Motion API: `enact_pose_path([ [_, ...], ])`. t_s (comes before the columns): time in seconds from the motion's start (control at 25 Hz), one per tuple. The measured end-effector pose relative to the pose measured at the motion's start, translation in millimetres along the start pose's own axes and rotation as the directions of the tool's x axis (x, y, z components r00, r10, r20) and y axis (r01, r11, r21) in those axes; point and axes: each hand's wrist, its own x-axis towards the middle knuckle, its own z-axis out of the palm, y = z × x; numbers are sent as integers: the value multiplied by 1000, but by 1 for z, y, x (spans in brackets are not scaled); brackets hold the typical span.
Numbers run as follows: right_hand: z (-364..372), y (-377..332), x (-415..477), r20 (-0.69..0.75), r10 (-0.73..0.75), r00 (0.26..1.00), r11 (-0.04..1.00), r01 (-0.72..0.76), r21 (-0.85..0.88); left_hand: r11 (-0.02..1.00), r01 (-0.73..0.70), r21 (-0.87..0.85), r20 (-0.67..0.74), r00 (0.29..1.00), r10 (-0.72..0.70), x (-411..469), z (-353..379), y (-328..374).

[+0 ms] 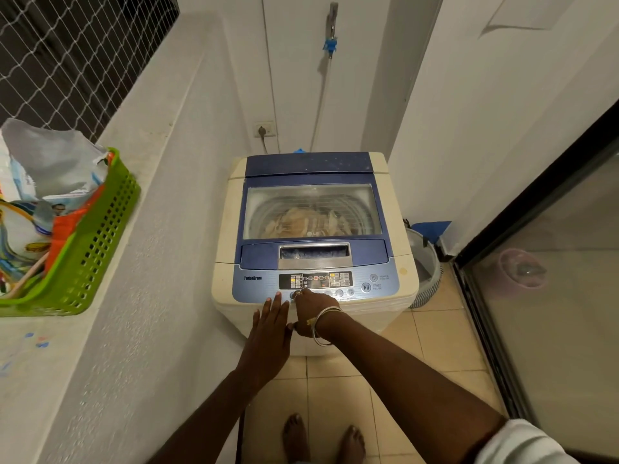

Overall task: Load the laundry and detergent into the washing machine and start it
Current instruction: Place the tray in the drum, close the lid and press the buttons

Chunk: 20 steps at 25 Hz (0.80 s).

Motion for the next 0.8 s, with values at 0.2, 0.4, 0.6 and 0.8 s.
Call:
enact_pose_path([
  [0.2, 24, 12, -28, 53, -29, 998, 999, 31, -43, 997, 5, 78, 38, 999, -8, -5, -9, 5],
  [0.4, 55, 26, -61, -5, -10, 1000, 1000, 10, 3, 991, 16, 133, 101, 994, -30, -9, -10, 12],
  [0.6, 62, 34, -67, -91, 11, 996, 999, -14, -29, 990, -16, 138, 141, 990, -3, -15, -5, 21],
  [0.8, 64, 35, -68, -132, 36, 991, 999, -39, -17, 990, -31, 135, 131, 991, 13, -21, -7, 31],
])
